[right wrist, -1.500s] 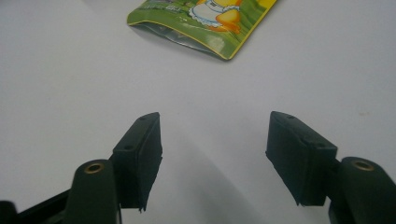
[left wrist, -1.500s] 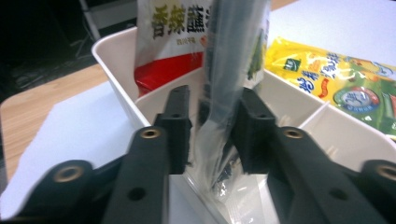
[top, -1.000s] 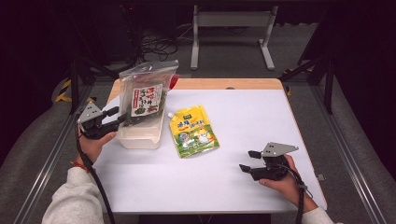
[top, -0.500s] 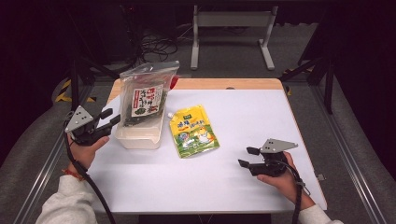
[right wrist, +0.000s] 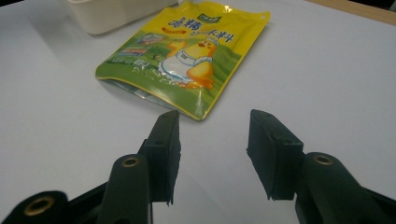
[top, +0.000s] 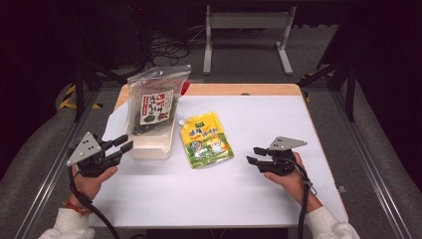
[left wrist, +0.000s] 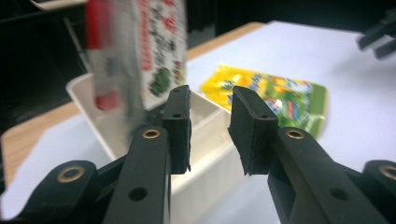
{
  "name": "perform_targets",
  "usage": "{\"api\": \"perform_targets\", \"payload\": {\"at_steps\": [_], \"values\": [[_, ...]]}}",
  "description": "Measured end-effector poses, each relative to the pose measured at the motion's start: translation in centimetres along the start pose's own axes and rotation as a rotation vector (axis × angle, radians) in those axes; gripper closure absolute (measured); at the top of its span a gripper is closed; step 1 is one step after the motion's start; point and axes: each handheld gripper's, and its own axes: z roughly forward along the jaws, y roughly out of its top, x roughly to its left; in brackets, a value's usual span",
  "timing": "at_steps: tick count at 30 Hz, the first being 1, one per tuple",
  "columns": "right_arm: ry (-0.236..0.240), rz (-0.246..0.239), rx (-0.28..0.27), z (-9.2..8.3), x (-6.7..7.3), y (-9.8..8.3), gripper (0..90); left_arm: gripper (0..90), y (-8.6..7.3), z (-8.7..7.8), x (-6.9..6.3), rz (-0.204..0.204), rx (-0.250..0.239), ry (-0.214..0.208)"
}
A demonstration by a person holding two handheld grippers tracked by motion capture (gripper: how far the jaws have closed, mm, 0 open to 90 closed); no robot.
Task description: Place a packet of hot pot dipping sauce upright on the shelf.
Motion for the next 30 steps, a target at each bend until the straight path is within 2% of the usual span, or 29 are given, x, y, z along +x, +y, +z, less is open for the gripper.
{"api": "perform_targets", "payload": {"at_steps": [1, 2, 5, 7, 10, 13, 17, 19, 20, 22, 23, 24, 25, 26, 28, 30], "values": [[0.000, 0.000, 0.000, 0.0, 0.0, 0.0, 52.8, 68.5, 0.0, 0.0, 0.0, 0.000, 0.000, 0.000], [0.003, 0.007, -0.004, 0.3, 0.0, 0.2, 52.5, 68.5, -0.1, 0.2, -0.5, 0.013, 0.010, -0.014], [0.009, 0.009, -0.004, 1.4, 0.1, 0.9, 51.6, 68.0, -0.6, 0.7, -1.6, 0.012, 0.032, -0.057], [0.013, 0.020, 0.009, 2.6, 0.2, 1.3, 50.5, 67.5, -1.3, 1.5, -2.5, 0.003, 0.073, -0.105], [0.019, 0.037, 0.037, 4.4, 0.4, 1.7, 47.4, 66.4, -2.0, 2.6, -3.6, 0.031, 0.137, -0.134], [0.023, 0.067, 0.063, 6.3, 0.5, 2.0, 45.3, 65.3, -2.4, 3.7, -4.6, 0.047, 0.177, -0.174], [0.023, 0.085, 0.101, 8.4, 0.6, 2.2, 39.5, 64.2, -2.8, 5.4, -5.7, 0.075, 0.230, -0.203], [0.019, 0.092, 0.109, 8.9, 0.6, 2.3, 37.2, 63.4, -2.9, 5.7, -5.9, 0.077, 0.239, -0.207], [0.015, 0.112, 0.122, 9.6, 0.5, 2.4, 31.8, 62.7, -3.0, 6.0, -6.0, 0.076, 0.247, -0.213], [0.013, 0.138, 0.121, 10.1, 0.3, 2.6, 28.2, 61.2, -3.1, 6.4, -6.3, 0.091, 0.262, -0.226], [0.019, 0.142, 0.121, 10.2, 0.3, 2.7, 28.1, 60.0, -3.1, 6.5, -6.5, 0.090, 0.269, -0.229], [0.047, 0.157, 0.135, 10.5, 0.3, 2.7, 27.1, 58.0, -3.1, 6.5, -6.5, 0.092, 0.273, -0.229], [0.047, 0.157, 0.135, 10.5, 0.3, 2.7, 27.1, 56.8, -3.1, 6.5, -6.5, 0.092, 0.273, -0.229], [0.080, 0.152, 0.162, 11.1, 0.7, 2.8, 21.0, 56.6, -3.1, 6.7, -6.5, 0.090, 0.274, -0.232], [0.063, 0.107, 0.195, 11.3, 1.1, 3.1, 21.1, 55.9, -3.0, 6.9, -6.5, 0.083, 0.274, -0.236], [0.050, 0.082, 0.225, 11.4, 1.4, 3.4, 25.1, 55.6, -2.9, 7.1, -6.5, 0.086, 0.277, -0.238]]}}
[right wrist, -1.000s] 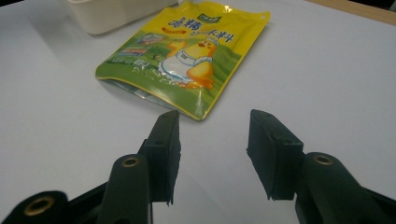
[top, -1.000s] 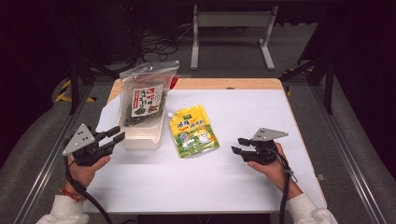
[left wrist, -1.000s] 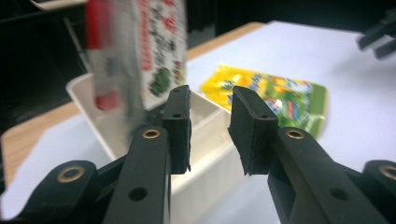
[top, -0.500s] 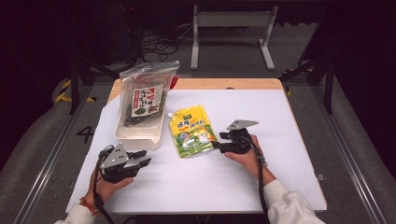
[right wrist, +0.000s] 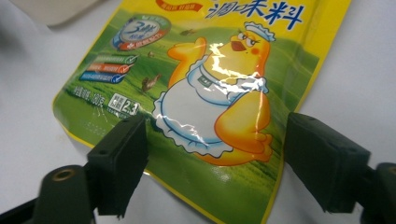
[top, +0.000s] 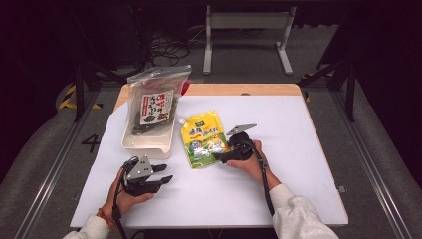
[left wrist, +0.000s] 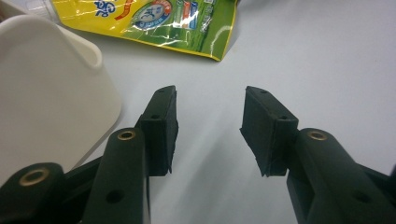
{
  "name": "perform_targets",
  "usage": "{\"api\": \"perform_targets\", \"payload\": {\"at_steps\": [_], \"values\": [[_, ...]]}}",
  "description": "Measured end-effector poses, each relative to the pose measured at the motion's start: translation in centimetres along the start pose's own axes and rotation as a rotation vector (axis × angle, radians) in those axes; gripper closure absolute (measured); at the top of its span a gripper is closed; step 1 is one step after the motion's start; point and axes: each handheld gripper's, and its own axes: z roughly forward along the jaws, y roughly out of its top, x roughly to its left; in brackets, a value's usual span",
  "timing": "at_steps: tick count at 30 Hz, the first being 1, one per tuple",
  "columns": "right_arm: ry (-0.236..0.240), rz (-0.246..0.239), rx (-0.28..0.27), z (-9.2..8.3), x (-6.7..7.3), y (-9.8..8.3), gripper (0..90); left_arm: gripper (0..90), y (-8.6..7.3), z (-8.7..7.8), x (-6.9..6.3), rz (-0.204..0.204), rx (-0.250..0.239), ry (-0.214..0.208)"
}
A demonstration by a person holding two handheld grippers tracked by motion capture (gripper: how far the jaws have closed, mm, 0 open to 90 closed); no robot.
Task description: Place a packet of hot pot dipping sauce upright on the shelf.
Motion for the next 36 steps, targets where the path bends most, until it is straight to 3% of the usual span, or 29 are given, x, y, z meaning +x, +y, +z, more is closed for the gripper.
{"api": "perform_targets", "payload": {"at_steps": [1, 6, 7, 17, 21, 25, 26, 28, 30, 34, 36], "values": [[-0.017, -0.026, 0.017, 0.0, 0.2, 0.2, 26.4, 55.3, 0.1, 0.1, 0.0, 0.002, 0.000, -0.004], [-0.036, -0.046, 0.046, 0.0, 0.6, 0.6, 32.9, 53.7, 0.3, 0.5, 0.1, -0.001, 0.003, -0.019], [-0.033, -0.042, 0.042, -0.2, 0.6, 0.5, 38.8, 53.1, 0.4, 0.6, 0.1, -0.002, 0.002, -0.026], [-0.010, -0.065, 0.029, -0.5, 0.7, 0.4, 54.7, 49.1, 0.2, 2.1, 0.0, -0.053, 0.009, -0.053], [0.002, -0.077, 0.017, -0.7, 0.8, 0.3, 61.3, 44.6, 0.2, 2.2, -0.1, -0.065, -0.002, -0.068], [0.010, -0.088, 0.002, -0.9, 1.2, 0.0, 62.8, 34.3, 0.3, 2.3, 0.0, -0.094, -0.009, -0.080], [0.027, -0.087, -0.023, -1.3, 1.4, -0.3, 73.3, 33.6, 0.3, 2.2, 0.0, -0.096, -0.014, -0.080], [0.061, -0.089, -0.029, -1.8, 1.3, -0.6, 74.3, 30.9, 0.3, 2.2, -0.1, -0.108, -0.020, -0.091], [0.064, -0.094, -0.027, -1.9, 1.4, -1.0, 75.4, 29.9, 0.4, 2.1, -0.1, -0.110, -0.023, -0.091], [0.078, -0.121, -0.041, -2.9, 1.6, -1.9, 80.5, 26.4, 0.7, 2.2, -0.2, -0.114, -0.035, -0.107], [0.058, -0.170, -0.071, -3.9, 1.9, -2.3, 90.0, 23.4, 1.1, 2.5, -0.3, -0.110, -0.036, -0.106]]}}
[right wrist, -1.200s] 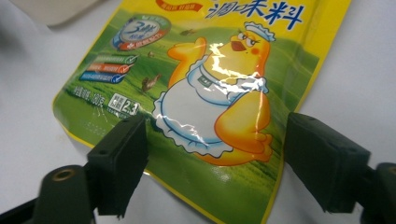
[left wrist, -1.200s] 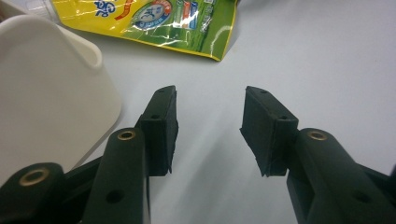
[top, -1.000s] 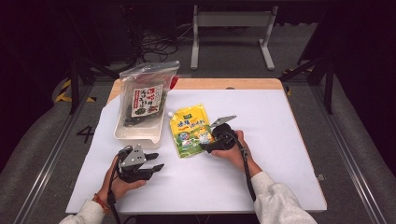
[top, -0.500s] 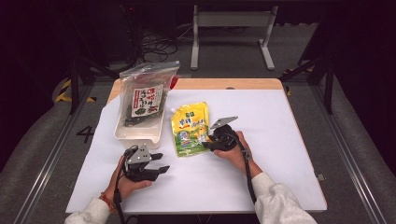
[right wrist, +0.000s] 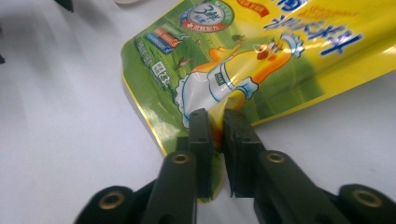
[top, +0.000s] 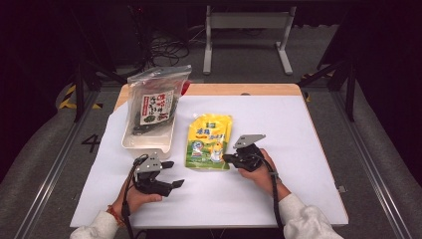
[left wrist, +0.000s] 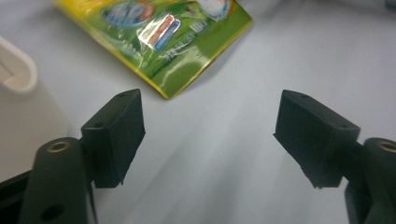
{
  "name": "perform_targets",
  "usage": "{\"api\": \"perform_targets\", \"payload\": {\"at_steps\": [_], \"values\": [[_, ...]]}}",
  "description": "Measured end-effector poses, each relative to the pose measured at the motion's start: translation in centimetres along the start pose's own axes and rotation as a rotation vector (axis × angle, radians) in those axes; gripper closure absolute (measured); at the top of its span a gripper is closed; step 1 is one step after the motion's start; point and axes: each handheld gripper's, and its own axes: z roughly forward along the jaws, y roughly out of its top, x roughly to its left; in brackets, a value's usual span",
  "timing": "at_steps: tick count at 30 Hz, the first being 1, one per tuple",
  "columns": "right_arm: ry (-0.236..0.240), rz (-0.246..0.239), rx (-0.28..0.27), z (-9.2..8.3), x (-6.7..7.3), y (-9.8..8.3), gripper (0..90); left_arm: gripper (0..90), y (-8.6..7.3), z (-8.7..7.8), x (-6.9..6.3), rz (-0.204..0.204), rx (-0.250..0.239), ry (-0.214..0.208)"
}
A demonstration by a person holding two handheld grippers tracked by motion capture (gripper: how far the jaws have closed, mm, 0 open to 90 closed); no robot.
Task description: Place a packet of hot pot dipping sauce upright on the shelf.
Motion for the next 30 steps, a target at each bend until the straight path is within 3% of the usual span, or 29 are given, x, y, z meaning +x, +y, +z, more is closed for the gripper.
{"api": "perform_targets", "payload": {"at_steps": [2, 4, 5, 6, 8, 9, 11, 13, 14, 15, 16, 18, 20, 22, 23, 24, 26, 27, 28, 29, 30], "values": [[0.045, -0.020, -0.018, -0.7, 0.1, -0.3, 90.0, 21.9, 0.5, 0.5, 0.1, -0.009, 0.004, -0.004], [0.018, -0.018, 0.002, -0.6, 0.3, -0.4, 90.0, 21.4, 0.9, 0.9, 0.0, 0.005, 0.013, 0.010], [0.018, 0.008, -0.013, -0.4, 0.3, -0.4, 90.0, 21.3, 1.0, 1.0, -0.1, 0.013, 0.016, 0.009], [0.007, 0.011, -0.020, -0.2, 0.3, -0.3, 90.0, 20.8, 0.9, 1.1, 0.0, -0.005, 0.010, -0.009], [-0.041, 0.044, -0.044, 0.2, 0.0, -0.1, 77.3, 20.6, 0.8, 1.2, 0.2, 0.002, 0.017, -0.004], [-0.035, 0.083, -0.058, 0.4, -0.3, -0.1, 70.9, 20.6, 0.8, 1.2, 0.2, 0.003, 0.027, -0.002], [-0.080, 0.119, -0.055, 0.9, -0.5, 0.0, 54.5, 20.3, 0.7, 1.3, 0.3, 0.001, 0.025, -0.008], [-0.099, 0.197, -0.047, 1.7, -1.0, 0.1, 43.7, 20.2, 0.7, 1.3, 0.3, 0.010, 0.033, -0.003], [-0.117, 0.208, -0.040, 2.0, -1.1, 0.1, 37.9, 19.8, 0.7, 1.3, 0.3, 0.005, 0.036, -0.009], [-0.118, 0.231, -0.042, 2.2, -1.1, 0.1, 37.5, 19.4, 0.7, 1.2, 0.3, 0.005, 0.038, -0.008], [-0.090, 0.250, -0.041, 2.4, -1.3, 0.1, 35.4, 19.3, 0.7, 1.2, 0.3, 0.011, 0.039, -0.005], [-0.061, 0.278, -0.013, 2.9, -1.3, 0.3, 25.2, 19.7, 0.7, 1.1, 0.4, 0.014, 0.040, -0.009], [-0.066, 0.236, 0.019, 3.3, -0.9, 0.7, 20.6, 19.8, 0.7, 1.1, 0.4, 0.017, 0.042, -0.004], [-0.083, 0.210, 0.040, 3.4, -0.6, 1.0, 24.4, 20.0, 0.7, 1.2, 0.4, 0.011, 0.045, -0.007], [-0.085, 0.199, 0.046, 3.4, -0.5, 1.1, 30.6, 20.0, 0.7, 1.3, 0.4, 0.018, 0.052, -0.003], [-0.086, 0.182, 0.040, 3.2, -0.3, 1.2, 42.3, 19.8, 0.8, 1.3, 0.4, 0.024, 0.052, -0.004], [-0.072, 0.158, 0.041, 3.2, 0.0, 1.4, 46.6, 19.7, 0.8, 1.3, 0.4, 0.022, 0.051, -0.005], [-0.086, 0.117, 0.048, 3.3, 0.4, 1.7, 57.4, 19.6, 0.8, 1.4, 0.5, 0.018, 0.053, -0.007], [-0.090, 0.111, 0.041, 3.2, 0.4, 1.7, 77.0, 19.6, 0.8, 1.4, 0.6, 0.013, 0.053, -0.007], [-0.090, 0.111, 0.041, 3.2, 0.4, 1.7, 77.0, 19.6, 0.8, 1.4, 0.6, 0.013, 0.053, -0.007], [-0.073, 0.129, 0.006, 2.9, 0.1, 1.7, 85.1, 19.6, 0.7, 1.5, 0.6, 0.003, 0.055, -0.011]]}}
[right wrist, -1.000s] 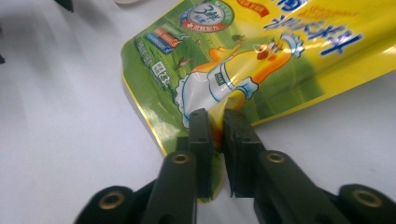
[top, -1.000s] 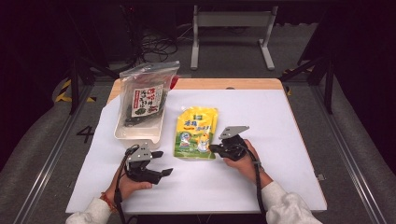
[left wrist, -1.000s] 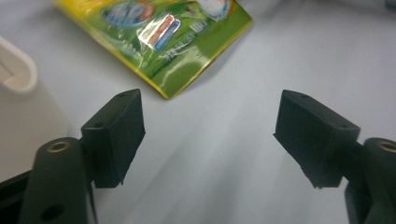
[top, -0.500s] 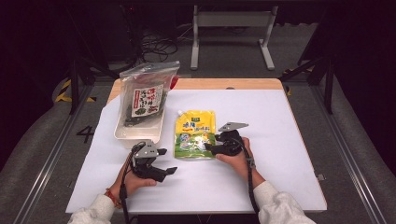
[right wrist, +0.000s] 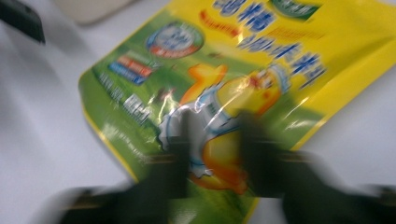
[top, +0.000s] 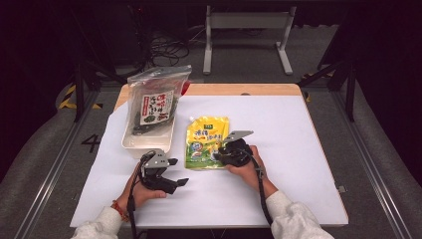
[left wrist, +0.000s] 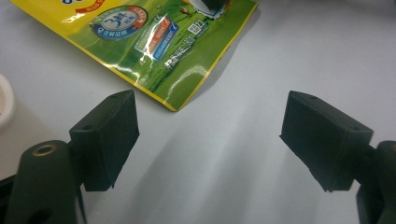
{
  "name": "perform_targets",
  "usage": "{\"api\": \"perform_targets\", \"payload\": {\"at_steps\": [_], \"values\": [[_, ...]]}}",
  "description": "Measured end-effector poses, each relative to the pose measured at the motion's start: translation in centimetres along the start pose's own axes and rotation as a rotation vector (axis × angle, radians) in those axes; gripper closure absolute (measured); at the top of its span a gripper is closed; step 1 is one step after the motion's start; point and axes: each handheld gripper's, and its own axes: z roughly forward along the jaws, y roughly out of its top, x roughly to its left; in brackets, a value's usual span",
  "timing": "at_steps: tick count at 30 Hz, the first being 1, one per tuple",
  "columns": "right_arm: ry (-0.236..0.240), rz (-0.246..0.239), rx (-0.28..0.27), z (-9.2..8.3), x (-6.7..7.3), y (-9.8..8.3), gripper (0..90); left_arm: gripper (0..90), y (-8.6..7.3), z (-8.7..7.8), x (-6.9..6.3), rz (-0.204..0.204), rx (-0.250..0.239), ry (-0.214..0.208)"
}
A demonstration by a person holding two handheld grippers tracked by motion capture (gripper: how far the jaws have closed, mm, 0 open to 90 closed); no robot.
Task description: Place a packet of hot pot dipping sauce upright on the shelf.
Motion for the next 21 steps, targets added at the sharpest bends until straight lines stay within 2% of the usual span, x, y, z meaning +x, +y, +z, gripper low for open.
{"api": "perform_targets", "payload": {"at_steps": [1, 2, 4, 5, 6, 8, 9, 10, 12, 14, 16, 18, 19, 21], "values": [[0.015, -0.003, -0.012, 0.2, -0.2, -0.1, 86.9, 19.4, 0.0, 0.1, 0.0, 0.003, 0.006, -0.001], [-0.004, -0.057, 0.004, 0.2, 0.2, 0.2, 86.6, 18.9, 0.0, 0.1, 0.0, 0.006, 0.006, -0.001], [-0.015, -0.070, 0.025, 0.2, 0.3, 0.4, 84.2, 18.9, 0.0, 0.1, 0.0, 0.005, 0.005, -0.003], [-0.004, -0.037, 0.030, 0.0, 0.2, 0.7, 69.2, 18.8, 0.0, 0.2, 0.0, 0.002, 0.011, 0.004], [-0.029, 0.011, 0.032, -0.1, -0.1, 0.7, 54.0, 18.8, 0.0, 0.3, 0.1, -0.004, 0.012, 0.004], [-0.028, 0.081, 0.013, -0.3, -1.0, 0.1, 43.9, 19.9, 0.0, 0.5, 0.1, -0.029, 0.006, -0.011], [-0.014, 0.088, 0.015, -0.3, -1.2, -0.3, 41.2, 20.5, 0.0, 0.6, 0.1, -0.037, 0.015, 0.007], [0.000, 0.072, 0.017, -0.5, -1.2, -0.6, 40.2, 21.1, 0.1, 0.8, 0.2, -0.047, 0.017, 0.009], [-0.006, 0.041, 0.036, -1.1, -0.9, -1.1, 36.7, 21.9, 0.2, 0.9, 0.2, -0.063, 0.021, 0.009], [0.033, 0.032, 0.034, -1.9, -0.9, -1.7, 34.5, 22.4, 0.3, 1.3, 0.2, -0.074, 0.030, 0.009], [0.053, -0.022, 0.041, -2.3, -0.8, -2.4, 31.2, 23.0, 0.4, 1.7, 0.1, -0.072, 0.053, 0.014], [0.048, -0.066, 0.040, -2.5, -0.4, -2.8, 28.2, 23.6, 0.5, 2.2, 0.1, -0.074, 0.081, 0.018], [0.061, -0.083, 0.039, -2.5, -0.1, -3.0, 27.6, 23.5, 0.6, 2.3, 0.1, -0.066, 0.081, 0.027], [0.053, -0.132, 0.053, -2.0, 0.7, -3.1, 24.8, 24.9, 0.7, 2.5, 0.1, -0.077, 0.082, 0.031]]}}
